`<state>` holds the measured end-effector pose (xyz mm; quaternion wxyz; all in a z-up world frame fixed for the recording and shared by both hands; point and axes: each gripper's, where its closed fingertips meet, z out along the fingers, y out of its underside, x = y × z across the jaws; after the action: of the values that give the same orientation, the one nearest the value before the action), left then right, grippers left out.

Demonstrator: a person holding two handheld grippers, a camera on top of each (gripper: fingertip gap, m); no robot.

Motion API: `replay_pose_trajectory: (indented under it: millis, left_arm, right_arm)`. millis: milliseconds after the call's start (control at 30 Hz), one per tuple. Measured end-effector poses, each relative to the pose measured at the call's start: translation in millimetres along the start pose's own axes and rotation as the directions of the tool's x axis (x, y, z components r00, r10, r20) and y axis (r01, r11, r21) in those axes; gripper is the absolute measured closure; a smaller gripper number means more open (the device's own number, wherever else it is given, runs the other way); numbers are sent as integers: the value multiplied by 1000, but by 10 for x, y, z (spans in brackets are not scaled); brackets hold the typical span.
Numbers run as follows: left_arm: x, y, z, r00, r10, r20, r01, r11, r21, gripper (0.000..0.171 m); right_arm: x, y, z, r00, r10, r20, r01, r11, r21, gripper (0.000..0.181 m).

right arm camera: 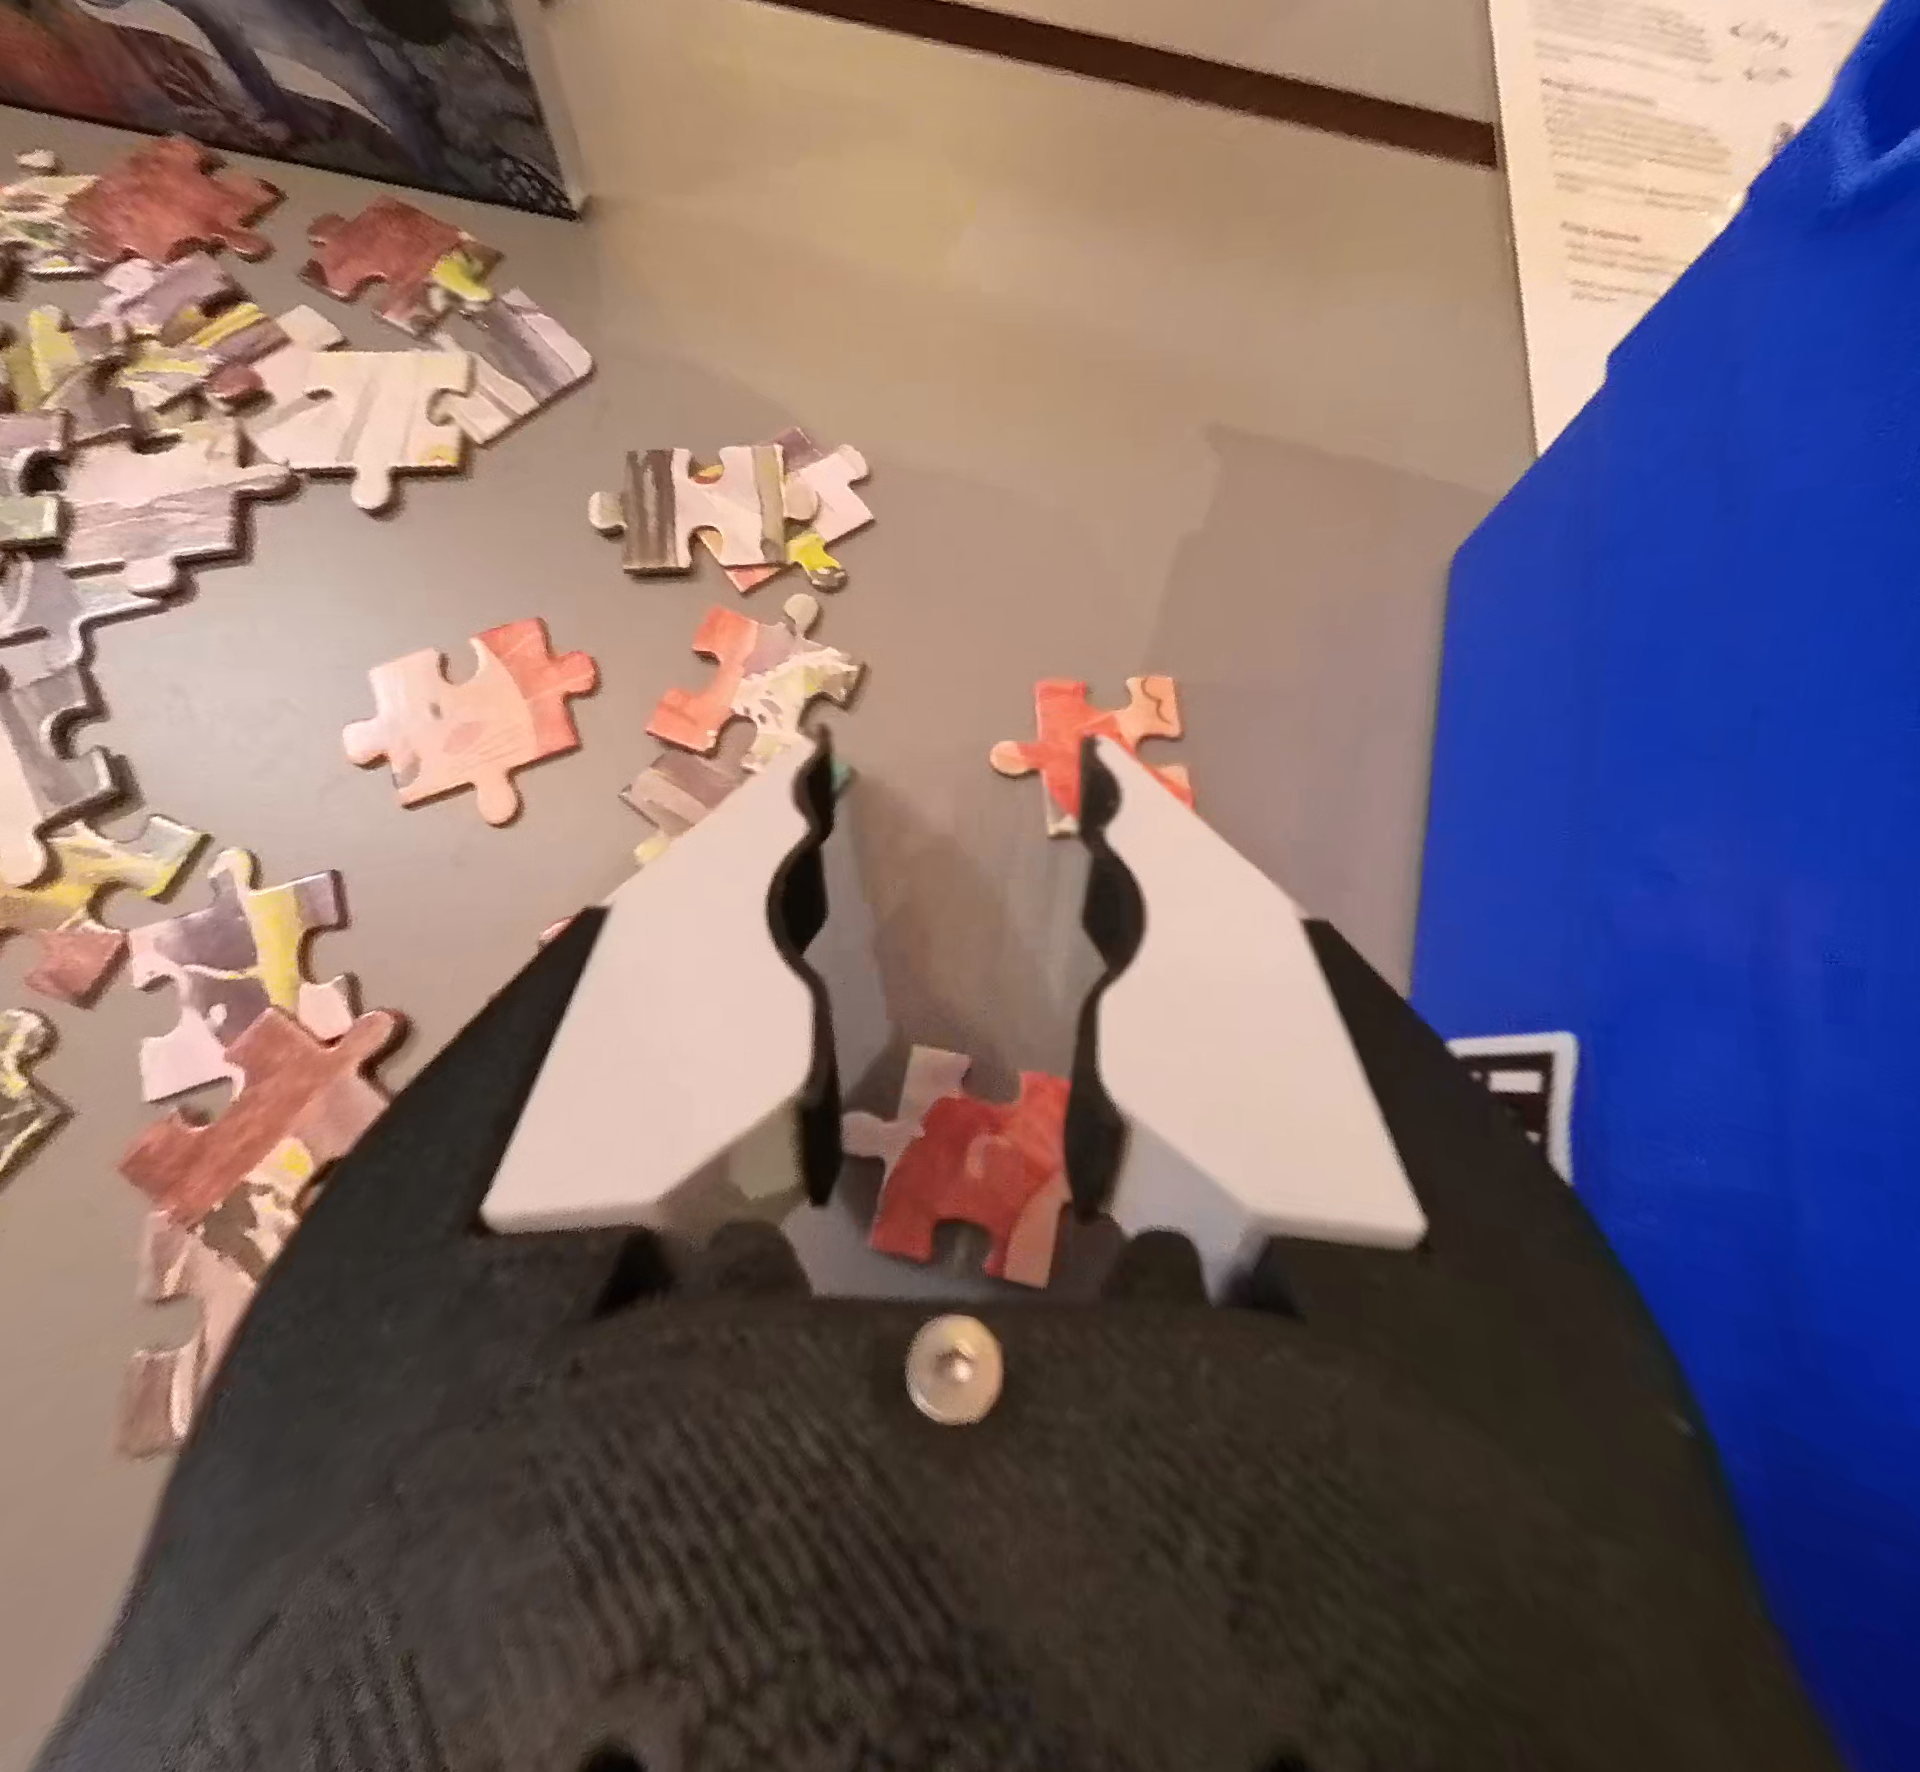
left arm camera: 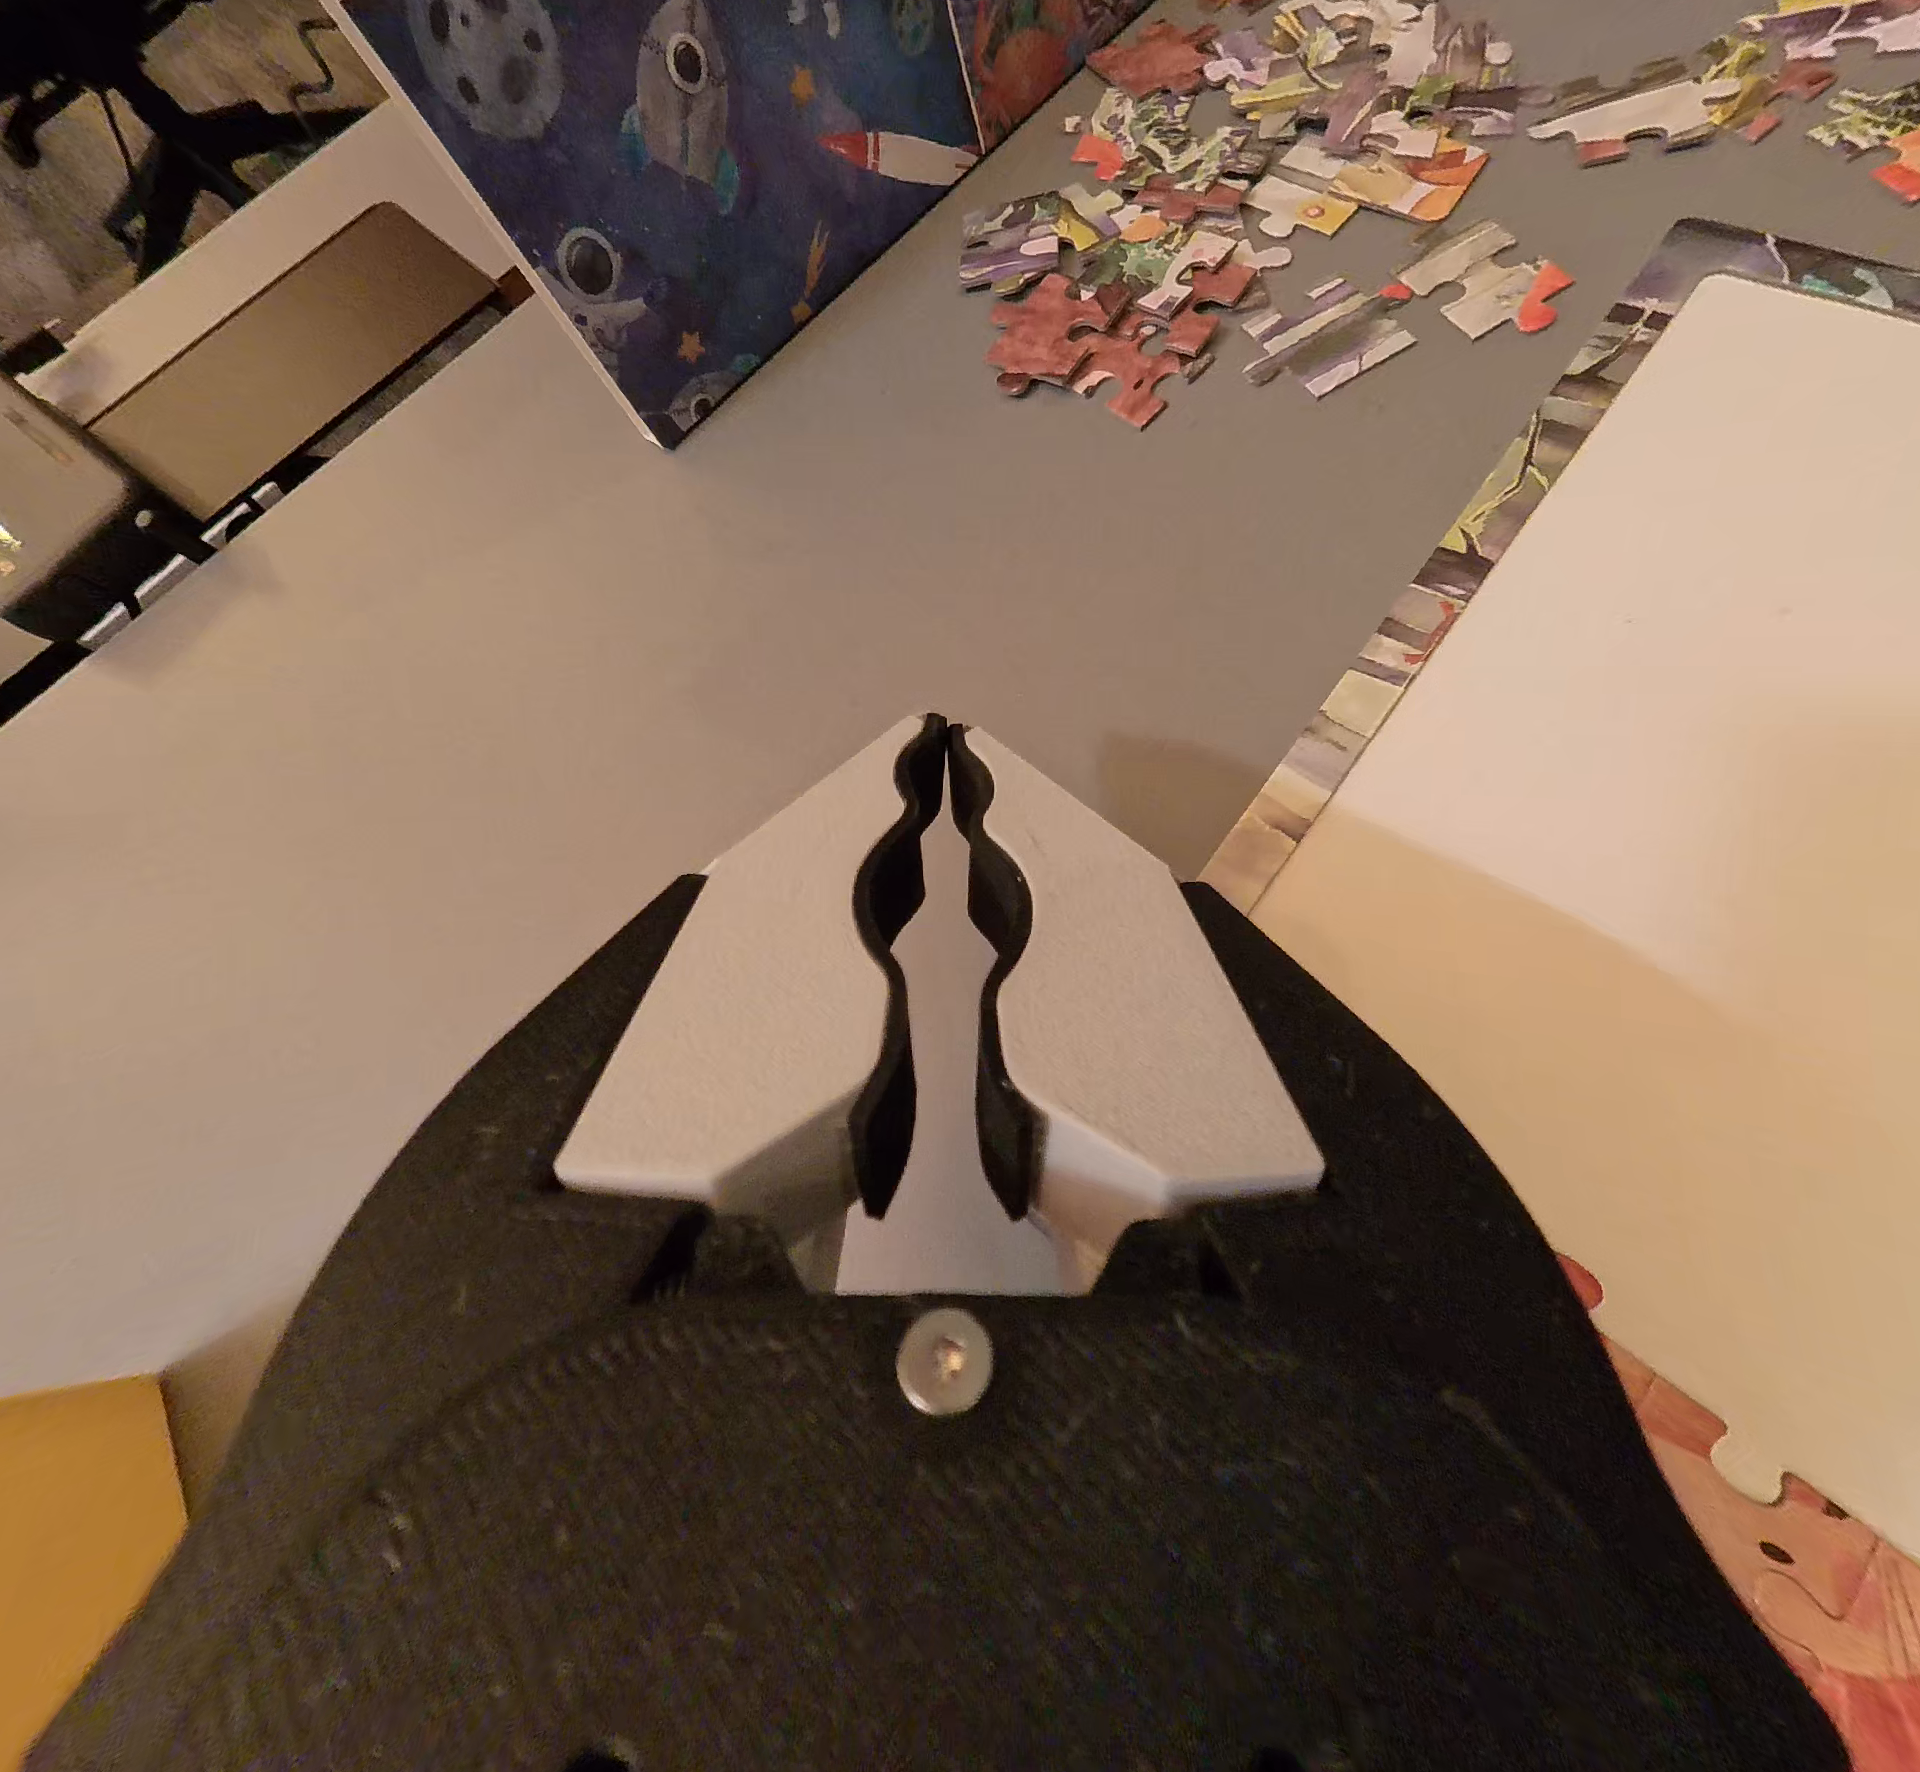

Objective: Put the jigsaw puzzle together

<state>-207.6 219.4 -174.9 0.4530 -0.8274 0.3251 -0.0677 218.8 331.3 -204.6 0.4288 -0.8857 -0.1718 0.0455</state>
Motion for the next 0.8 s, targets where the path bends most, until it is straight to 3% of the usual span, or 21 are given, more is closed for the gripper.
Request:
replay_pose_trajectory:
  millis: [133, 267, 433, 467, 633, 800]
  left_arm:
    - [-2, -15, -12, 1000, -1, 1, 1, 1000, 7, 171]
    - [10, -19, -9, 1000, 3, -1, -3, 1000, 7, 171]
    - [9, -32, -22, 1000, 8, 4, -8, 1000, 11, 171]
    - [7, -36, -26, 1000, 7, 4, -7, 1000, 12, 171]
    - [12, -56, -42, 1000, 11, 7, -11, 1000, 19, 171]
    - [15, -58, -41, 1000, 14, 8, -14, 1000, 19, 171]
  right_arm:
    - [52, 58, 59, 996, 87, 28, -86, 996, -31, 113]
    - [93, 67, 67, 997, 76, -6, -76, 997, -35, 127]
    - [36, 82, 51, 1000, 20, 4, -20, 999, -39, 178]
    - [9, 86, 50, 1000, 22, 22, -21, 999, -40, 181]
    - [15, 94, 1, 1000, 17, 13, -17, 999, -29, 180]
    - [148, -28, -154, 997, 18, -73, -14, 998, 65, 175]
